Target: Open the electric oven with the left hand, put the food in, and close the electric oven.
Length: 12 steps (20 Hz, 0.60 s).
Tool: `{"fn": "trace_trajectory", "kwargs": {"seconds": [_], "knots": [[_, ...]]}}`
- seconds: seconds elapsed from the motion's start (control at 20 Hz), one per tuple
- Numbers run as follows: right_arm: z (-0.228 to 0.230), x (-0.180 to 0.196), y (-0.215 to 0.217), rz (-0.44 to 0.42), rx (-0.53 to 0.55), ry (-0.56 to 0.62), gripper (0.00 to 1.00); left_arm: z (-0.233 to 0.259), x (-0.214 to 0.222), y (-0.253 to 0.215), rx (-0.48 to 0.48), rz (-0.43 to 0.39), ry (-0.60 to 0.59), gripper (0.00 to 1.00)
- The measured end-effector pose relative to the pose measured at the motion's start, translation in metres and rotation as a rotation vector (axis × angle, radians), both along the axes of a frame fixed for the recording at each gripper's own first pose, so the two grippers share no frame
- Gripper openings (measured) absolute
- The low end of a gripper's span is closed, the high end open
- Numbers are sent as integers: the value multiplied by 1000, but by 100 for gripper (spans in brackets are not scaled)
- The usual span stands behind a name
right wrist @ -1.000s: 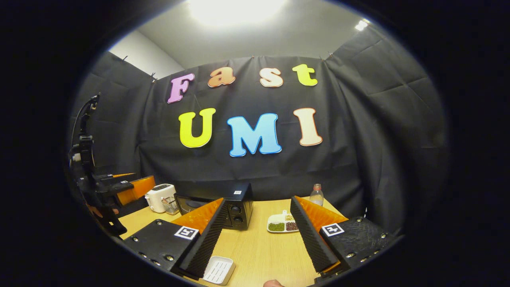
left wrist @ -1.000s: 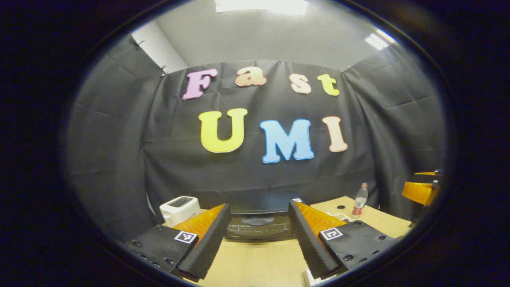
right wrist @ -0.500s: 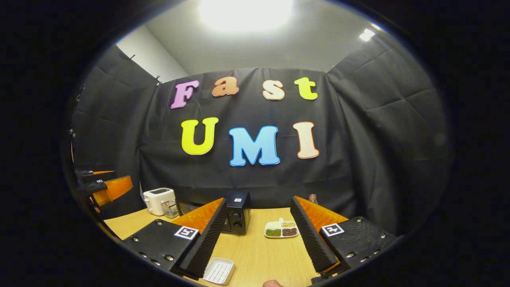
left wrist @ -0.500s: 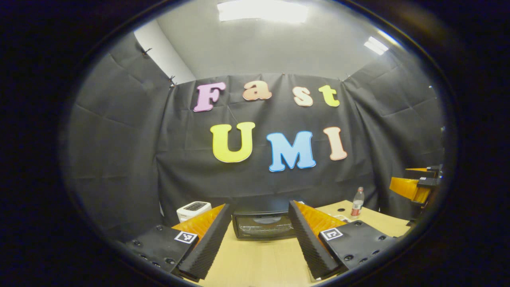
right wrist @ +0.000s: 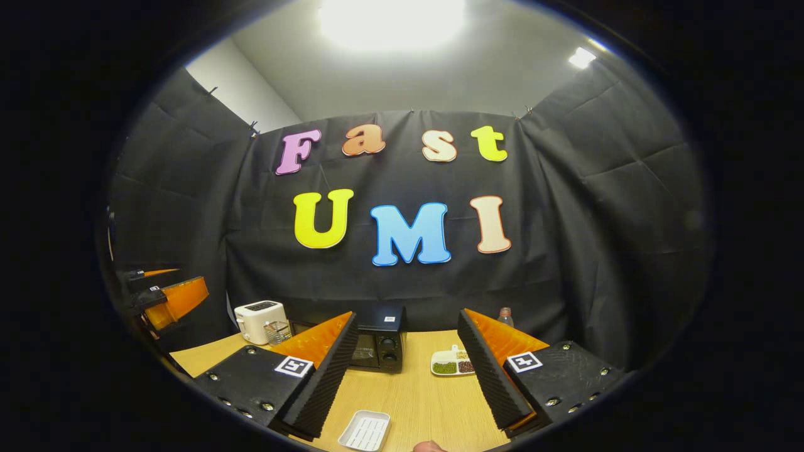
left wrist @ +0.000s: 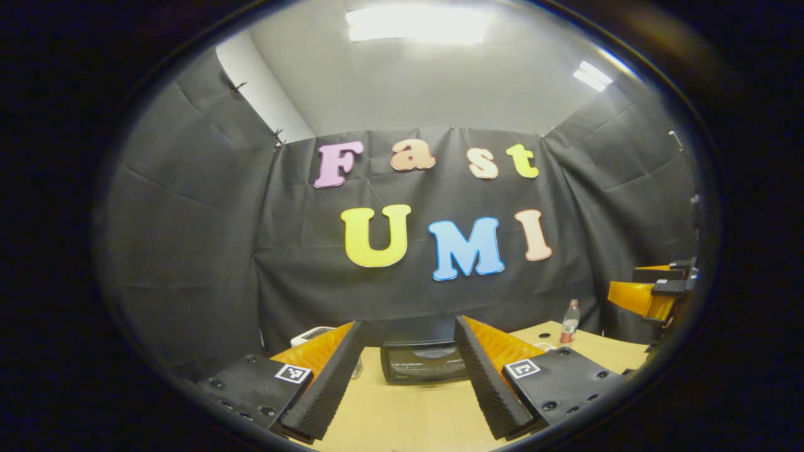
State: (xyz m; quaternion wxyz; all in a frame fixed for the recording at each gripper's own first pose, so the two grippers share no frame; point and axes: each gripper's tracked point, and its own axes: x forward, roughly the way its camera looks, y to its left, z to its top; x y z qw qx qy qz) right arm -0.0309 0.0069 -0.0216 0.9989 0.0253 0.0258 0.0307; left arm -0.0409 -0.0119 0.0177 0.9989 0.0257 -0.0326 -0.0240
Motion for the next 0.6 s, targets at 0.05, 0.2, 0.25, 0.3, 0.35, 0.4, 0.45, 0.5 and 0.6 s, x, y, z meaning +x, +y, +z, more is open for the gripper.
{"fn": "trace_trajectory", "kwargs": {"seconds": [0.05, 0.2, 0.25, 0.3, 0.35, 0.4, 0.45, 0.5, 0.6], "knots": [[0, 0, 4, 8, -1, 3, 96, 1, 0, 4, 6, 6, -3, 100], [-1, 2, 8, 10, -2, 12, 96, -5, -2, 7, -3, 9, 1, 96], [0, 2, 9, 10, 6, 12, 96, -7, -3, 10, -3, 10, 6, 96], [1, 5, 12, 10, 12, 12, 96, -9, -2, 13, -3, 10, 13, 100], [3, 6, 13, 8, 17, 11, 96, -10, -1, 15, -6, 8, 17, 96], [4, 7, 14, 7, 18, 10, 96, -11, 0, 17, -8, 9, 17, 96], [6, 8, 16, 8, 17, 5, 96, -11, 1, 20, -9, 10, 19, 96], [8, 9, 17, 8, 15, 2, 96, -12, 1, 22, -10, 13, 21, 96], [9, 11, 20, 14, 17, -5, 96, -11, 4, 26, -14, 18, 18, 90]]}}
